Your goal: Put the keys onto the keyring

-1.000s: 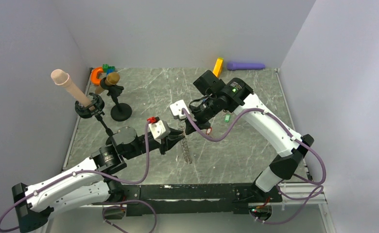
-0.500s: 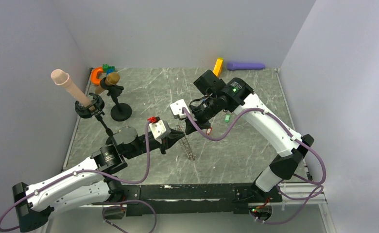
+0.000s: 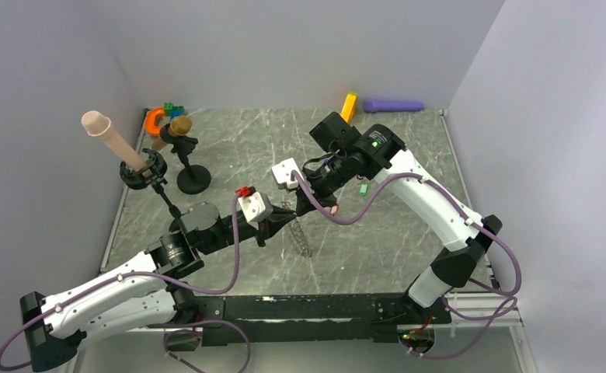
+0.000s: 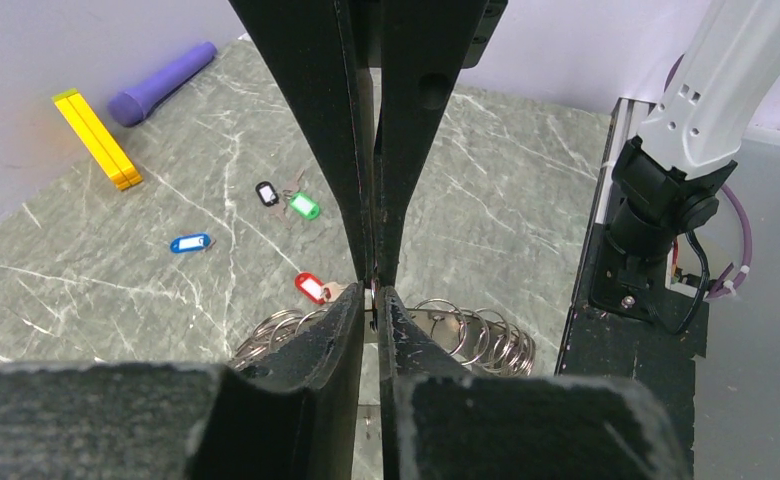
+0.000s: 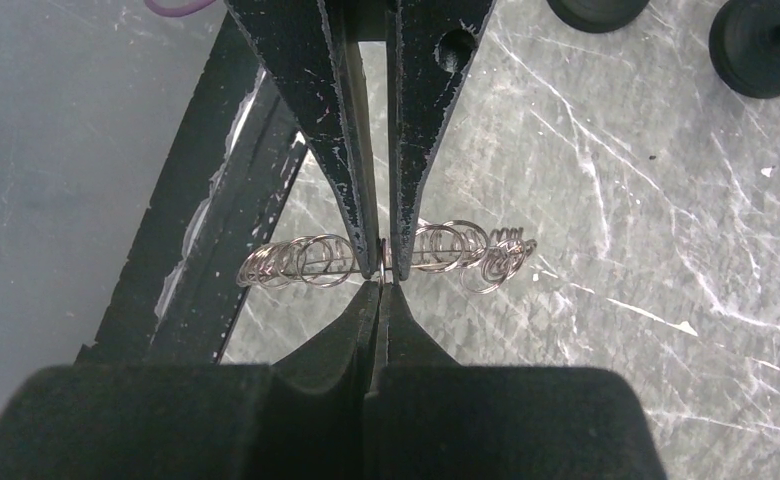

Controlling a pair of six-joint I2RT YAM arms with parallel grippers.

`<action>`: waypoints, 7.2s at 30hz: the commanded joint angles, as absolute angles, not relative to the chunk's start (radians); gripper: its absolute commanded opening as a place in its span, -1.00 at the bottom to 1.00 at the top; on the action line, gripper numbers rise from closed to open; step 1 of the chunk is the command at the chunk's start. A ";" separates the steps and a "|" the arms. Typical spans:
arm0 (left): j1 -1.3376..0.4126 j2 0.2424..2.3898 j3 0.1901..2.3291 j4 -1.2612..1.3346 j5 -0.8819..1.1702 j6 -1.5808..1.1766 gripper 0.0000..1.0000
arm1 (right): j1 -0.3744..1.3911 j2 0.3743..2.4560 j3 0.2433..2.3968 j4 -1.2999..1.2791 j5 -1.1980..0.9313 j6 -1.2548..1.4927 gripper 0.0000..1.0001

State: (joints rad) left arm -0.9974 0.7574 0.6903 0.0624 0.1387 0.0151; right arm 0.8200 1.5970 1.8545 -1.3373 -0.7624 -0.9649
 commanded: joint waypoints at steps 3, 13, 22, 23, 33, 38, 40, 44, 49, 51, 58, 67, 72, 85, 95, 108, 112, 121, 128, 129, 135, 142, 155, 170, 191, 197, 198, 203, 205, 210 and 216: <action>-1.000 0.745 0.671 0.090 0.137 0.008 -0.67 | 0.822 1.560 1.888 -1.298 -0.790 -0.947 -1.00; -1.000 0.723 0.651 0.102 0.114 0.008 -0.69 | 0.821 1.562 1.888 -1.291 -0.791 -0.939 -1.00; -1.001 0.718 0.644 0.129 0.105 0.008 -0.67 | 0.821 1.562 1.880 -1.284 -0.801 -0.933 -1.00; -1.001 0.710 0.640 0.135 0.101 0.007 -0.66 | 0.821 1.562 1.878 -1.284 -0.801 -0.933 -1.00; -1.000 0.673 0.605 0.187 0.088 -0.044 -0.63 | 0.820 1.559 1.872 -1.281 -0.804 -0.928 -1.00; -1.000 0.688 0.602 0.212 0.106 -0.051 -0.63 | 0.821 1.559 1.870 -1.278 -0.804 -0.927 -1.00; -1.001 0.695 0.606 0.215 0.110 -0.053 -0.62 | 0.821 1.558 1.871 -1.279 -0.805 -0.924 -1.00; -1.000 0.708 0.608 0.217 0.116 -0.055 -0.63 | 0.821 1.557 1.874 -1.277 -0.809 -0.923 -1.00; -1.000 0.710 0.607 0.207 0.112 -0.055 -0.64 | 0.820 1.556 1.875 -1.279 -0.809 -0.921 -1.00; -1.000 0.708 0.606 0.205 0.110 -0.055 -0.64 | 0.821 1.555 1.875 -1.280 -0.808 -0.922 -1.00; -1.000 0.717 0.613 0.198 0.112 -0.049 -0.83 | 0.821 1.553 1.874 -1.282 -0.811 -0.923 -1.00; -1.000 0.723 0.624 0.186 0.102 -0.037 -1.00 | 0.821 1.552 1.868 -1.278 -0.824 -0.915 -1.00; -1.000 0.676 0.595 0.204 0.049 -0.034 -1.00 | 0.821 1.546 1.853 -1.264 -0.833 -0.900 -1.00; -1.000 0.664 0.571 0.224 0.029 -0.070 -1.00 | 0.821 1.526 1.812 -1.225 -0.850 -0.869 -0.99; -1.001 0.685 0.589 0.227 0.051 -0.058 -1.00 | 0.820 1.520 1.801 -1.206 -0.842 -0.852 -0.81; -1.000 0.646 0.560 0.227 0.048 -0.065 -1.00 | 0.803 1.506 1.809 -1.216 -0.845 -0.842 -0.13; -1.000 0.630 0.550 0.221 0.045 -0.063 -1.00 | 0.784 1.493 1.816 -1.235 -0.853 -0.854 0.03; -1.000 0.603 0.541 0.191 0.035 -0.055 -1.00 | 0.744 1.465 1.814 -1.299 -0.894 -0.904 0.14; -1.000 0.574 0.556 0.146 0.037 -0.025 -1.00 | 0.686 1.439 1.803 -1.322 -0.949 -0.921 0.15; -1.000 0.572 0.558 0.142 0.040 -0.021 -1.00 | 0.672 1.435 1.800 -1.324 -0.958 -0.923 0.16; -1.000 0.545 0.559 0.137 0.063 0.022 -1.00 | 0.629 1.427 1.760 -1.332 -1.006 -0.949 0.16; -1.001 0.512 0.574 0.085 0.195 0.165 -1.00 | 0.618 1.423 1.677 -1.327 -1.056 -0.992 0.17; -1.000 0.632 0.764 -0.162 0.317 0.315 -1.00 | 0.615 1.432 1.589 -1.367 -1.182 -1.161 0.19; -0.999 0.594 0.678 -0.013 0.305 0.226 -1.00 | 0.615 1.428 1.524 -1.313 -1.188 -1.160 0.18; -0.988 0.526 0.537 0.202 0.206 -0.032 -1.00 | 0.615 1.400 1.463 -1.195 -1.166 -1.049 0.17; -0.987 0.531 0.535 0.205 0.198 -0.043 -1.00 | 0.615 1.398 1.444 -1.127 -1.157 -0.989 0.17; -0.987 0.531 0.534 0.207 0.197 -0.045 -1.00 | 0.614 1.400 1.442 -1.122 -1.157 -0.984 0.17; -0.984 0.532 0.529 0.213 0.192 -0.055 -1.00 | 0.615 1.399 1.427 -1.092 -1.141 -0.966 0.16; -0.982 0.532 0.527 0.213 0.190 -0.057 -1.00 | 0.613 1.396 1.409 -1.069 -1.129 -0.955 0.16; -0.981 0.532 0.520 0.198 0.179 -0.053 -1.00 | 0.599 1.376 1.311 -0.920 -1.062 -0.866 0.16; -0.980 0.530 0.526 0.149 0.175 -0.032 -1.00 | 0.503 1.361 1.188 -0.771 -0.929 -0.783 0.14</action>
State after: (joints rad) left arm -0.9848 0.5346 0.5205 0.1230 0.1864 -0.0410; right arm 0.5652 1.3907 1.2377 -0.9169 -1.0199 -0.8513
